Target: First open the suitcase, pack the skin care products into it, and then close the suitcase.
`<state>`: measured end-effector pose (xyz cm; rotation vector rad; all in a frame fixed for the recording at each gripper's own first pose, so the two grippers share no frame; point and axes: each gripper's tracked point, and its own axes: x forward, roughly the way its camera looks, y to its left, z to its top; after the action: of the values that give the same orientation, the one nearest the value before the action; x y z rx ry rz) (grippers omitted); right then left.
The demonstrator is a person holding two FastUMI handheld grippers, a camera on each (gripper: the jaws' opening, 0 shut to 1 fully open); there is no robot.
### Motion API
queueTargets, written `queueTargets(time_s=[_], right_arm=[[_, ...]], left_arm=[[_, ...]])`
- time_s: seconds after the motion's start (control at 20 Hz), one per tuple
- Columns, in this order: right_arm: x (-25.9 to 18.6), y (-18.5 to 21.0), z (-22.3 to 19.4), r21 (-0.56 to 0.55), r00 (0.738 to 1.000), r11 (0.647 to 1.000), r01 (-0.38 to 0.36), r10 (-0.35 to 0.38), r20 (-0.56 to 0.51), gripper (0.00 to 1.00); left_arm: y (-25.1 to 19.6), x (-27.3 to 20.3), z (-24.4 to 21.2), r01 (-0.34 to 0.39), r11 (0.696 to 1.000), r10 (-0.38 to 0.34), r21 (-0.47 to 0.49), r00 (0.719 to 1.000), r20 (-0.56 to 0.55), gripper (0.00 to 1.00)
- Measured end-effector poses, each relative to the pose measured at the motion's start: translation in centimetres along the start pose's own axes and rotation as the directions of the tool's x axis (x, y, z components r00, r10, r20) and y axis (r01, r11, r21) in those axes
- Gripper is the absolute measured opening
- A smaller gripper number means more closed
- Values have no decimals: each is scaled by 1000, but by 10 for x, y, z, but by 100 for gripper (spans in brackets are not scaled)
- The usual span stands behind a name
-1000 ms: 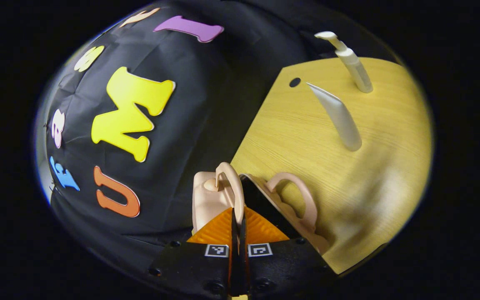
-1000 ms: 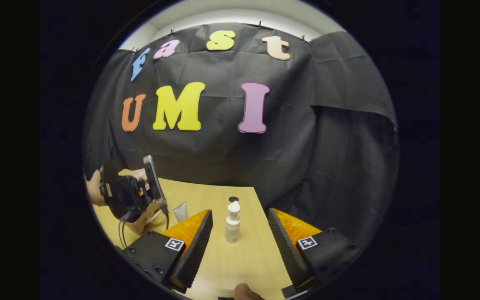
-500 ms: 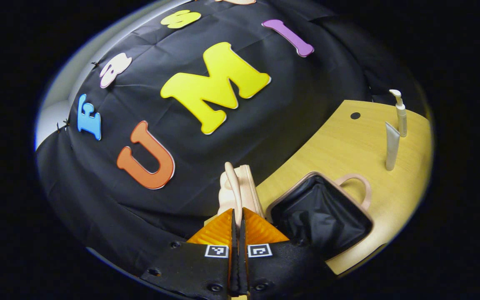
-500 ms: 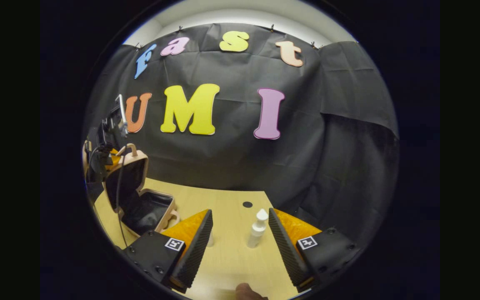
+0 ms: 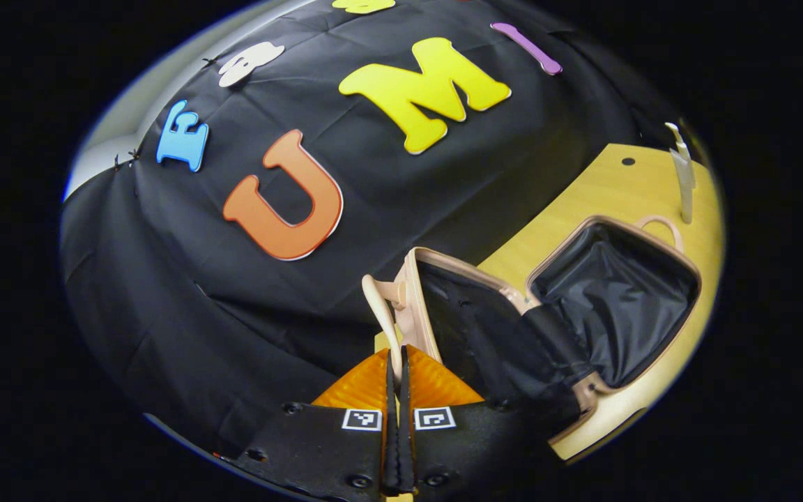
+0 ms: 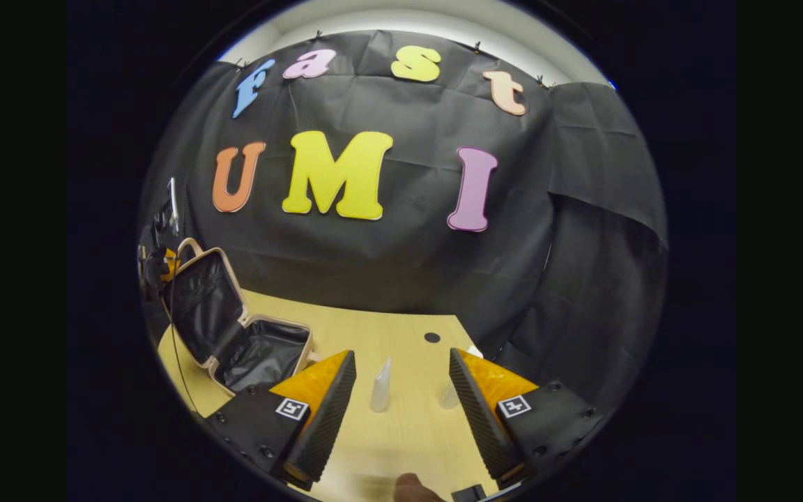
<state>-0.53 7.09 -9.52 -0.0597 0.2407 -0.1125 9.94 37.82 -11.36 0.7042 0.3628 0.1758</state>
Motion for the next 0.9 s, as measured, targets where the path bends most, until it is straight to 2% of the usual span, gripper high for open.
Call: queueTargets(time_s=[0.1,0.2,0.3,0.4,0.55,0.65,0.9], right_arm=[[-4,6,-6,-6,1000,1000,8,-8,-22,80],[-8,5,-10,-4,999,1000,30,-31,-38,78],[-12,6,-18,10,997,999,39,-38,-65,78],[-16,3,-26,-2,994,998,56,-56,-89,80],[-23,-1,-36,-18,990,998,67,-69,-124,78],[-29,-2,-43,-40,988,997,67,-72,-137,80],[-39,-4,-55,-103,985,993,53,-69,-158,80]], left_arm=[[5,22,-47,10,999,-13,-49,997,-70,3],[-7,39,-96,67,987,-89,-149,985,-147,3],[-30,51,-134,133,955,-185,-264,965,-187,4],[-45,60,-166,162,928,-239,-334,949,-205,4],[-58,67,-185,180,887,-285,-425,938,-198,4],[-65,72,-193,181,874,-298,-451,933,-204,4],[-62,92,-192,196,880,-294,-433,940,-171,4]])
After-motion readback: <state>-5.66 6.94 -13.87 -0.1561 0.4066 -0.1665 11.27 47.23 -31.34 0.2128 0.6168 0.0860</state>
